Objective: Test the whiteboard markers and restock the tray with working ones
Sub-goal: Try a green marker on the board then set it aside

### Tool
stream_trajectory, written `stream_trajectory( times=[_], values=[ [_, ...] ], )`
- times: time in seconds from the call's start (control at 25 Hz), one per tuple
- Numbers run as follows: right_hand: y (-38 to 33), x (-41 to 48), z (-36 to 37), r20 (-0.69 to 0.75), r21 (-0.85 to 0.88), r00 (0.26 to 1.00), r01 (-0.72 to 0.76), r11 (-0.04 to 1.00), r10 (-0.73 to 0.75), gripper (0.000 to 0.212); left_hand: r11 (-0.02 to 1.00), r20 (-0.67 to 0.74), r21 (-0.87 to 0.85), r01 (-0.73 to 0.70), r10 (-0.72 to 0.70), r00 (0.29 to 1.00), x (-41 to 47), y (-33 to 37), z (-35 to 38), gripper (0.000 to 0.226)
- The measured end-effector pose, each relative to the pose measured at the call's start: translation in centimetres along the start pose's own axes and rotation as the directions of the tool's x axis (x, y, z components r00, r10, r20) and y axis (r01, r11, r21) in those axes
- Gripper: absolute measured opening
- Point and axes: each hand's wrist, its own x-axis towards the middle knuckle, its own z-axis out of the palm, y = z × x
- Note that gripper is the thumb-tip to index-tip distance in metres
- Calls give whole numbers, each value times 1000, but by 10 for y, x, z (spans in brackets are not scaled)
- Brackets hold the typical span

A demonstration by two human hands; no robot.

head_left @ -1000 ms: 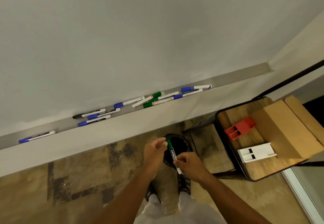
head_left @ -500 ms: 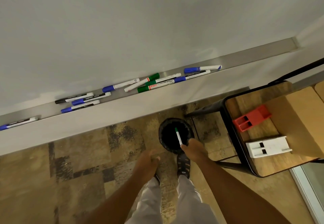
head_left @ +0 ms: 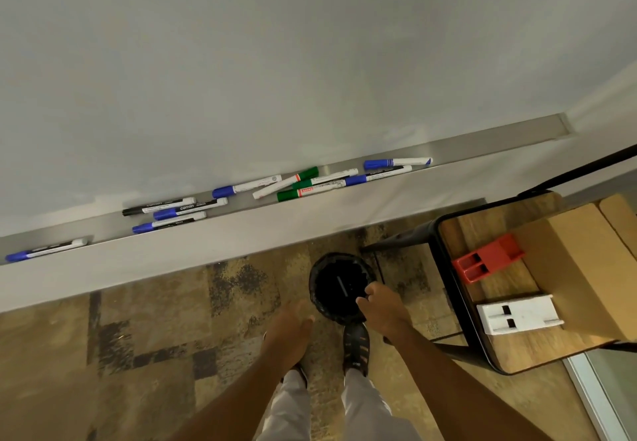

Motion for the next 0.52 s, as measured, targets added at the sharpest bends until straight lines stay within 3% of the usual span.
stream_trajectory(
  times=[0.36,0.52],
  values=[
    [-56,-9,-16,-148,-16,959,240,971,-240,37,993,-122,28,-114,117,986,8,32,-20,47],
    [-102,-11,-37,-351,-75,818,460,885,-455,27,987,-276,56,-151,161,948,16,45,-46,47]
  ],
)
